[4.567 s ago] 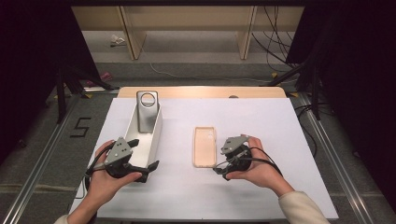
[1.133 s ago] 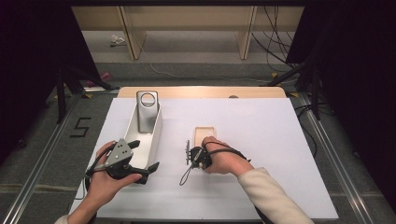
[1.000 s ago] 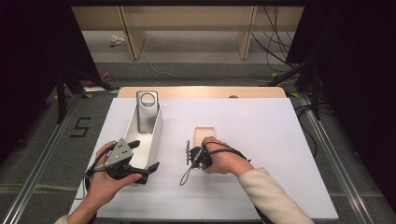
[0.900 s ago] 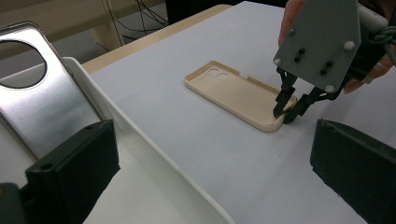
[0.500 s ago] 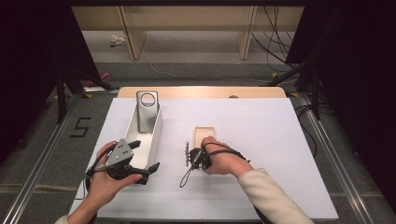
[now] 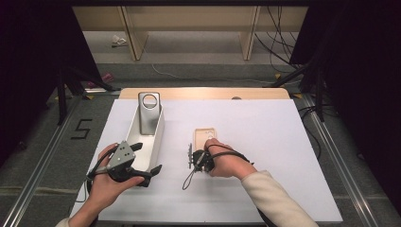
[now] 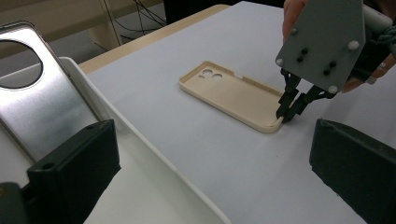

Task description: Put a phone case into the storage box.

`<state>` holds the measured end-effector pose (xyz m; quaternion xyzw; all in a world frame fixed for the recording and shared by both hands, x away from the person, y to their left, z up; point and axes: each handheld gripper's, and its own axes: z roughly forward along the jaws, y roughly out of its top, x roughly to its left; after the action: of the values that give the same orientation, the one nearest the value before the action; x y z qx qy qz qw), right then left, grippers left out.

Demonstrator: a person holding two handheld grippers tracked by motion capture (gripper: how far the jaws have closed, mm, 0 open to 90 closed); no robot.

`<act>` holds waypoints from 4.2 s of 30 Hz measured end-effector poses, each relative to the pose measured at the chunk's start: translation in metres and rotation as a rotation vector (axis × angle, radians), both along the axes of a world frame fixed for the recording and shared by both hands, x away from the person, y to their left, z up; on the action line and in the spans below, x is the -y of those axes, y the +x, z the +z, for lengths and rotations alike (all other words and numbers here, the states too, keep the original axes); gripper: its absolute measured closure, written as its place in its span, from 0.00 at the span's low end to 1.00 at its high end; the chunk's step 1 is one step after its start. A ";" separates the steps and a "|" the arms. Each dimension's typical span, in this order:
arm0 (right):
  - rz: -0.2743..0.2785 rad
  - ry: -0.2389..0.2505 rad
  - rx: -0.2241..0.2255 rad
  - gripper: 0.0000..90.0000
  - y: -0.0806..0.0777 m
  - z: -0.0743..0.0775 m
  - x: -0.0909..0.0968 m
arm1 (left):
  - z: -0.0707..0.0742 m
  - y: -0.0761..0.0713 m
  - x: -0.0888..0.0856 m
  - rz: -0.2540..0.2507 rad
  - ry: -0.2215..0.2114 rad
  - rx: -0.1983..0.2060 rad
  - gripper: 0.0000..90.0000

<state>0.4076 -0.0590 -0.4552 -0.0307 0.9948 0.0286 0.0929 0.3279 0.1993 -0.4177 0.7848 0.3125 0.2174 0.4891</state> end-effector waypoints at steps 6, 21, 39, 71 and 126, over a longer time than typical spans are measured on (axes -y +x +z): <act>-0.006 0.049 -0.006 0.98 0.001 0.001 0.006 | 0.000 0.000 0.000 0.001 -0.005 -0.002 0.02; -0.069 0.272 -0.013 0.98 -0.002 0.016 0.037 | -0.001 0.001 -0.001 0.006 -0.010 -0.004 0.03; -0.099 0.513 -0.005 0.98 -0.016 0.024 0.080 | -0.002 0.002 -0.001 0.011 -0.007 -0.006 0.03; -0.051 0.652 -0.001 0.98 -0.047 0.027 0.096 | 0.013 0.022 0.032 -0.023 -0.024 -0.036 0.09; 0.000 0.679 0.037 0.98 -0.058 0.032 0.084 | 0.030 0.130 0.164 -0.016 -0.008 -0.451 0.49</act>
<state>0.3493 -0.1433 -0.4231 0.0016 0.9266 0.3577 0.1157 0.4579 0.0356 -0.3876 0.8140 0.4087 0.0314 0.4115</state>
